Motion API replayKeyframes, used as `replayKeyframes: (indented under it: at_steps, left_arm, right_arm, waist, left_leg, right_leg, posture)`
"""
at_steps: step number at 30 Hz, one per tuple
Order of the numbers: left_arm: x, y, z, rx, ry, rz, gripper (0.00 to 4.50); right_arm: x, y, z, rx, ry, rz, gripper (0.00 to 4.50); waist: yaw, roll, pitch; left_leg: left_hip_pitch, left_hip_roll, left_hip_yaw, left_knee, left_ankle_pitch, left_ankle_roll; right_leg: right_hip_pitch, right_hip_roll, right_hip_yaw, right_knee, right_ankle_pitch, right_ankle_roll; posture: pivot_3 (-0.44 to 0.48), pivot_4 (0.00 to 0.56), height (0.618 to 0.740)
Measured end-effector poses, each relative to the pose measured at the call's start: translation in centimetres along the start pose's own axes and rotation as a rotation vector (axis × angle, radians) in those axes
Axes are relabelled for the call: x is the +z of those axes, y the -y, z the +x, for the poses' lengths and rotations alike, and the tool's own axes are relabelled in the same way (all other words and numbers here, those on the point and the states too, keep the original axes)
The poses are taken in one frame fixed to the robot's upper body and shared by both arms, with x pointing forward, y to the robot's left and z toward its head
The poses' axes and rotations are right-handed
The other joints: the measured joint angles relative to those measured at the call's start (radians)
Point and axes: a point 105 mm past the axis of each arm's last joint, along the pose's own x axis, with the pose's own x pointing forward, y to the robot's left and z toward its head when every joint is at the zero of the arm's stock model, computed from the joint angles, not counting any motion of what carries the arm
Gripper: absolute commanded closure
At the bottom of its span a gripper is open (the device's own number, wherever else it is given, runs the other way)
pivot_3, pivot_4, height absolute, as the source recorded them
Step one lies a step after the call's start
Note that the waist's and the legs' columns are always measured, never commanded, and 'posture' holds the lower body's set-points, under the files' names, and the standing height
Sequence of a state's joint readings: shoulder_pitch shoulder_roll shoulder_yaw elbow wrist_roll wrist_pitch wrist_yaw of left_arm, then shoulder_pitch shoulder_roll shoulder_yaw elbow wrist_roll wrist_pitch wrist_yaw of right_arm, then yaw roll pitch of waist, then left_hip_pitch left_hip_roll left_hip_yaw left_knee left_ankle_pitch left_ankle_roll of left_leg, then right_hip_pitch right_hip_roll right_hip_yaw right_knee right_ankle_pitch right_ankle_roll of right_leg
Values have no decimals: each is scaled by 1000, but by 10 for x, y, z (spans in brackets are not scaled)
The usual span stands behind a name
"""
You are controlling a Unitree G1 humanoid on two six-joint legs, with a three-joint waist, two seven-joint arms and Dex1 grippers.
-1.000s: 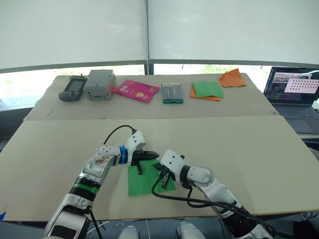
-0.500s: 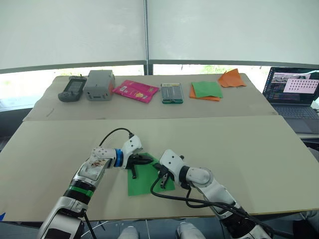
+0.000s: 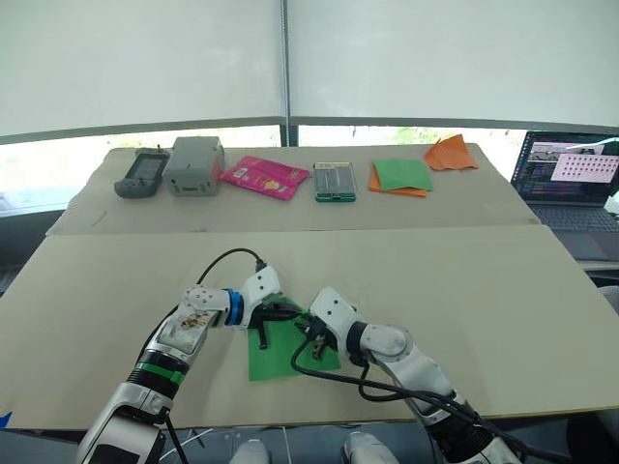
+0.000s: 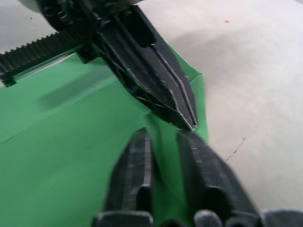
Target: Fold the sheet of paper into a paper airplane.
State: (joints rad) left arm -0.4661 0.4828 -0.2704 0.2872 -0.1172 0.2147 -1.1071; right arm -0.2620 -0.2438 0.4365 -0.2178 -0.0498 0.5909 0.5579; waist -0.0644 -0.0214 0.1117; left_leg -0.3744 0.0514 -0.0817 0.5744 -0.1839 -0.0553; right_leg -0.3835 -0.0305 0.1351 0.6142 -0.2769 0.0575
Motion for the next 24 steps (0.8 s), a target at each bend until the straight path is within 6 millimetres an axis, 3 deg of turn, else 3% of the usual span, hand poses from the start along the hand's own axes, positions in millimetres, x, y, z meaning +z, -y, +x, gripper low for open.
replayKeyframes:
  at_steps: [7, 13, 18, 24]
  left_arm:
    - [-1, 0, 1, -3, 1, 5, 4500]
    - [-1, 1, 2, -4, 3, 5, 4500]
    - [-1, 1, 2, -4, 3, 5, 4500]
    - [-1, 1, 1, -2, 4, 6, 4500]
  right_arm:
    - [25, 18, -22, -46, 95, 66, 2567]
    - [27, 18, -23, -36, 101, 109, 4411]
    - [15, 6, -17, -1, 49, 111, 4482]
    - [3, 9, -15, -21, 13, 103, 4482]
  waist:
    - [-1, 0, 0]
    - [0, 0, 0]
    - [0, 0, 0]
    - [0, 0, 0]
  left_leg:
    - [-1, 0, 0, 0, 0, 0]
    - [-1, 0, 0, 0, 0, 0]
    - [-1, 0, 0, 0, 0, 0]
    - [-1, 0, 0, 0, 0, 0]
  right_leg:
    - [0, 0, 0, 0, 0, 0]
    - [-1, 0, 0, 0, -1, -1]
    - [-1, 0, 0, 0, -1, -1]
    - [-1, 0, 0, 0, 0, -1]
  posture:
    - [0, 150, 740]
    - [0, 150, 740]
    - [0, 150, 740]
    - [0, 150, 740]
